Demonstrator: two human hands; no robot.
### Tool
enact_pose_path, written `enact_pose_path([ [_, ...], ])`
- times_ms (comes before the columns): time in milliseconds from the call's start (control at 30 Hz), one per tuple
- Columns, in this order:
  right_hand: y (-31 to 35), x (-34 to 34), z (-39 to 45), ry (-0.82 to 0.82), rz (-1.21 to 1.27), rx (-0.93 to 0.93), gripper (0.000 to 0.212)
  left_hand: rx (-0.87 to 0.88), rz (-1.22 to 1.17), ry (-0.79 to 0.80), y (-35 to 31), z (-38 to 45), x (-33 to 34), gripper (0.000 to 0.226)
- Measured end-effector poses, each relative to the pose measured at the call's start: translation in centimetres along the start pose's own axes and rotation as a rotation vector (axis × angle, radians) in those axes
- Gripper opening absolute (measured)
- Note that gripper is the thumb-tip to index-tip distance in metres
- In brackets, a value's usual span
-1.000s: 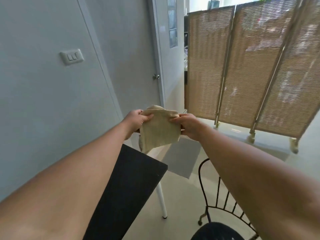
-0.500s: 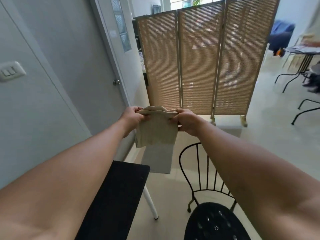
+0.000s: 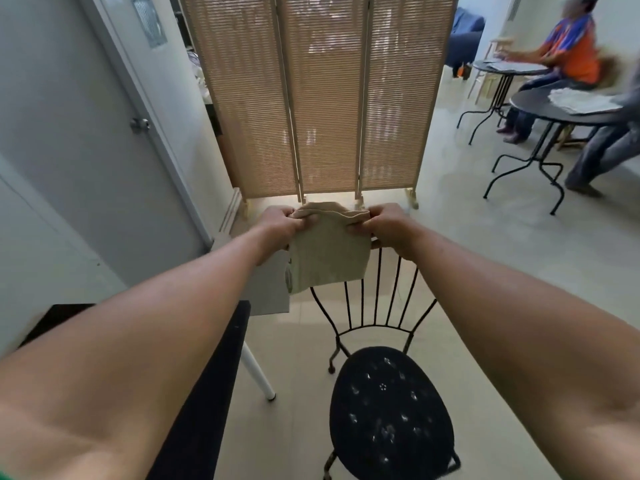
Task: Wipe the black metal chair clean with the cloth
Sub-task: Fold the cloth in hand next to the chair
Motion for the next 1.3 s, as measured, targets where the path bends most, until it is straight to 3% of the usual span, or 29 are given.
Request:
enact_pose_path([
  [167, -3.3, -1.5, 1.5, -0.015, -0.056, -0.003, 0.03, -0.046, 0.033, 0.033, 1.5, 1.2, 3.0, 0.015],
  [333, -8.2, -2.7, 2.7, -0.01, -0.099, 0.0, 0.024, -0.065, 0.09, -0.036, 3.6, 2.6, 6.2, 0.033],
  [500, -10.9, -5.3, 1.8, 0.053, -0.121, 0.026, 0.025, -0.102, 0.116, -0.066, 4.5, 1.9, 9.8, 0.034],
  [767, -6.4, -11.5, 0.3, 0.086, -0.158, -0.091, 0.029, -0.034, 0.056, -0.171, -2.1, -0.1, 12.9, 0.026],
  [933, -3.6, -12.8, -0.7, 0.111, -0.165, -0.162, 0.012, -0.004, 0.03, -0.226, -4.5, -1.8, 12.7, 0.029],
  [1033, -2.3, -13.0, -0.9, 0.097, -0.198, -0.192, 0.019, 0.01, 0.007, -0.24, -5.3, -1.9, 12.2, 0.027],
  [1300, -2.3, -12.2, -0.6, 0.047, -0.232, -0.118, 0.021, 0.031, -0.013, -0.165, -5.0, -0.6, 11.5, 0.033],
])
Point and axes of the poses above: each hand's wrist, its own z-axis towards the middle knuckle, its own x-axis out of the palm, y = z × x, the point moved 6 cm from there along z, towards the middle knuckle, and after that the axes turned 11 degrees about -z, right-handed, at the moved point
